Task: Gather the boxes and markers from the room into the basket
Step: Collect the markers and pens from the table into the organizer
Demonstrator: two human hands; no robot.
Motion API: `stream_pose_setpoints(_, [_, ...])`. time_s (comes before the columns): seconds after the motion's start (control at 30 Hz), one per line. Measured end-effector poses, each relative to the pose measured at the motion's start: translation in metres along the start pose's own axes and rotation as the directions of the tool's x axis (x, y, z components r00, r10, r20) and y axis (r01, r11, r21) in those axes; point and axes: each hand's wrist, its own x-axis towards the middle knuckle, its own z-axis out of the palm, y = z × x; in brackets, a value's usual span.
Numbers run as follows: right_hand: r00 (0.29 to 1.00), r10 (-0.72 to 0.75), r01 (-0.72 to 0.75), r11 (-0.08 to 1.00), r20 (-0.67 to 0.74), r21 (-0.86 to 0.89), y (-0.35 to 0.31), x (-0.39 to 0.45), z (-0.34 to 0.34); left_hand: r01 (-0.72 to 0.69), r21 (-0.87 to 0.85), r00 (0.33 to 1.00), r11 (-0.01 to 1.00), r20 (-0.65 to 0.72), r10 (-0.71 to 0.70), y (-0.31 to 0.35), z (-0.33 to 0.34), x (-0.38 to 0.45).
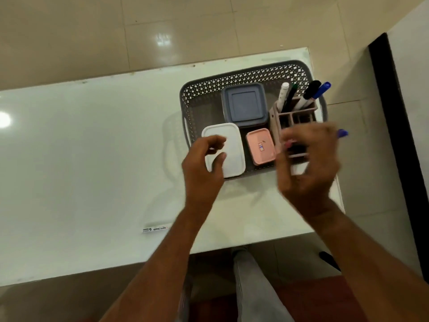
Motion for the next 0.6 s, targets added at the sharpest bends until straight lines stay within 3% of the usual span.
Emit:
stream_pose_setpoints(0.1, [0.973,-0.078,0.040,0.984,0.218,0.173,-0.037,-0.029,0.036,-0.028,0.141,0.999,0.990,0.050,0.021,-0.032,-0.044,-0.013])
stream_pose_setpoints(0.27, [0.816,-0.140,0.008,0.973,0.561,0.230,-0.067,-0.082,0.089,0.032,0.257,0.987,0.966,0.146,-0.071,-0.077,-0.096,-0.043])
stream_pose_setpoints(0.43, [0.665,-0.177,0.044,0.979,0.726,0.199,-0.071,-0.117,0.124,0.054,0.382,0.923,0.922,0.332,-0.192,-0.112,-0.126,-0.075])
stream_pose_setpoints(0.6, [0.489,-0.250,0.196,0.965,0.836,0.175,-0.074,-0.140,0.137,-0.034,0.432,0.880,0.901,0.440,-0.178,-0.127,-0.142,-0.099])
